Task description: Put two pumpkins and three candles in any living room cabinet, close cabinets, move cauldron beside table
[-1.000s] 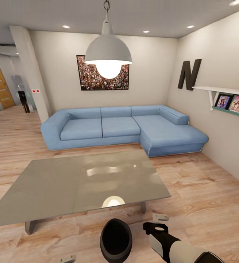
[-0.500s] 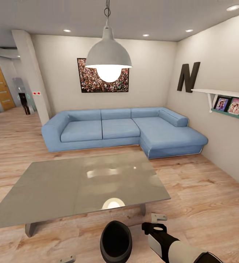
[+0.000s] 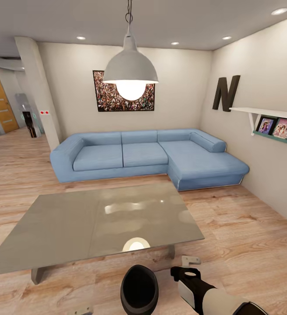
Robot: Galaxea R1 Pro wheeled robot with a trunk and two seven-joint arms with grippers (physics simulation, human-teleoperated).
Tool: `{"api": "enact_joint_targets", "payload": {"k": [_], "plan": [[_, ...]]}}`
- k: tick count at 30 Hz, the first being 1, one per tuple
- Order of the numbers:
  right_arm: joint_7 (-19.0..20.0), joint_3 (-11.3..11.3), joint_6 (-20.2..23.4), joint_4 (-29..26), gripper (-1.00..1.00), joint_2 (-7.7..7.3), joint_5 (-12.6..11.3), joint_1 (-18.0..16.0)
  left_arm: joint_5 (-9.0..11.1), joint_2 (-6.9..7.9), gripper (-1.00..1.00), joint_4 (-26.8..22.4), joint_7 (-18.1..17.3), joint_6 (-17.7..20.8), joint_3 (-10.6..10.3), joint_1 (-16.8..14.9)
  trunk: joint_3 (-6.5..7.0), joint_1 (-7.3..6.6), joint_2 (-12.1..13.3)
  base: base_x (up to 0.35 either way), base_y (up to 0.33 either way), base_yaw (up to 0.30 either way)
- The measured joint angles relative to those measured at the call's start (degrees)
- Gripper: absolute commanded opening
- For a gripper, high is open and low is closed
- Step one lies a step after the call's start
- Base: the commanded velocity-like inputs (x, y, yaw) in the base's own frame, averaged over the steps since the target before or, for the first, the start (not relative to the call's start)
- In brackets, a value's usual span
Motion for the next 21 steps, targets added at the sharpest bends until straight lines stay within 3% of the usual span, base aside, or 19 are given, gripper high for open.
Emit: {"api": "enact_joint_targets", "payload": {"k": [4,16,21], "plan": [[0.0,0.0,0.0,0.0,1.00,-0.13,0.0,0.0,0.1,0.08,1.00,0.0,-1.3,0.2,0.0,0.0,0.72,-0.88,1.6,0.000,0.000,0.000],[-0.1,-0.2,-0.5,0.4,1.00,-0.40,-0.2,0.1,0.1,0.28,1.00,0.0,-0.9,0.7,-0.2,0.0,2.88,-3.52,6.4,0.000,0.000,0.000],[0.4,-0.3,-1.7,1.7,1.00,-0.48,-2.9,2.4,-0.1,0.69,1.00,2.4,-0.9,0.1,-0.7,0.0,3.77,-4.62,8.4,0.000,0.000,0.000]]}}
